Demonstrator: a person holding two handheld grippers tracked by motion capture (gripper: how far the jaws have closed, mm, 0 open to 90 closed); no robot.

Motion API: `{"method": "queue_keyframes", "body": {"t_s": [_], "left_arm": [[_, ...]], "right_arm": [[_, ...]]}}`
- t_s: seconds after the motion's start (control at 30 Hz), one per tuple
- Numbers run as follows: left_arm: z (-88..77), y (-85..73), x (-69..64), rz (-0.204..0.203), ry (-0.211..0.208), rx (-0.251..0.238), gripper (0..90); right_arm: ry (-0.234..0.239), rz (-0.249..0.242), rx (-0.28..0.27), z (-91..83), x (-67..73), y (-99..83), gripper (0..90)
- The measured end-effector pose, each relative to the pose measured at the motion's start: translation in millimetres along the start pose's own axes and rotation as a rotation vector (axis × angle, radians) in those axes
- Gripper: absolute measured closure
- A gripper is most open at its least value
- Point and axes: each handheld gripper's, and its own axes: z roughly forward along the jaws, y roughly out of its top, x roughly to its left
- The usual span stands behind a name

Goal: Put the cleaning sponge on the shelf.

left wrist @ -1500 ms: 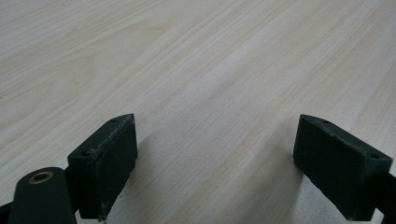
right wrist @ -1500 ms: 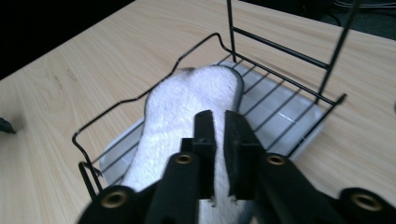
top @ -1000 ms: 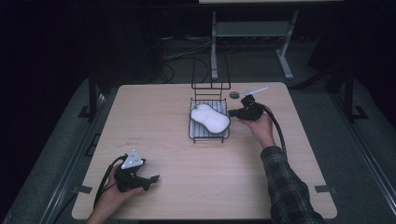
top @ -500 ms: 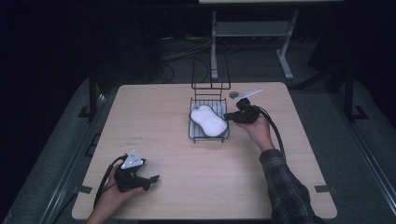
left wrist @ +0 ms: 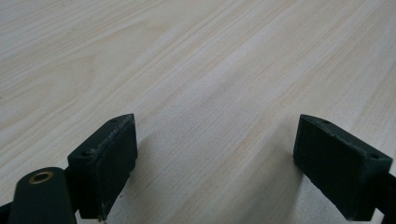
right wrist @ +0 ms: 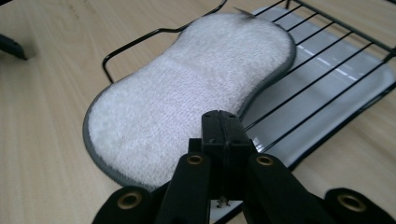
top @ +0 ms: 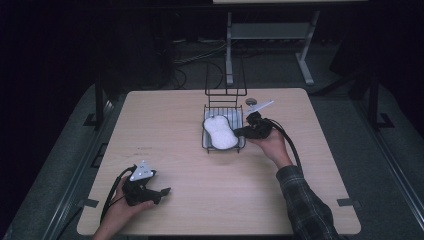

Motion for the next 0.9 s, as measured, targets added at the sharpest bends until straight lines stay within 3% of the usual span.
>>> {"method": "queue_keyframes", "body": {"t_s": [0.17,0.3,0.4,0.57,0.63,0.77,0.9], "left_arm": [[0.0,0.0,0.0,-0.001,0.0,0.0,12.9],[-0.1,0.0,0.2,0.002,0.001,0.002,12.9],[-0.2,0.0,0.3,0.003,0.0,0.003,12.9],[-0.1,0.1,0.2,0.001,0.0,0.002,12.9],[-0.1,0.0,0.2,0.002,0.0,0.002,12.9],[-0.1,0.1,0.1,0.002,0.001,0.002,13.0],[0.0,0.0,0.0,0.0,0.0,0.0,13.0]], "right_arm": [[0.009,-0.022,-0.021,-2.0,8.0,4.6,89.4],[0.002,0.004,-0.084,2.5,7.7,13.2,89.5],[0.0,0.016,-0.069,14.2,7.5,16.9,89.4],[0.0,-0.032,-0.07,26.3,17.8,29.0,89.5],[-0.023,-0.057,-0.043,34.8,20.5,31.7,89.5],[-0.021,-0.031,-0.035,42.3,15.9,28.4,89.6],[-0.061,-0.025,-0.035,41.0,10.5,27.5,89.7]]}}
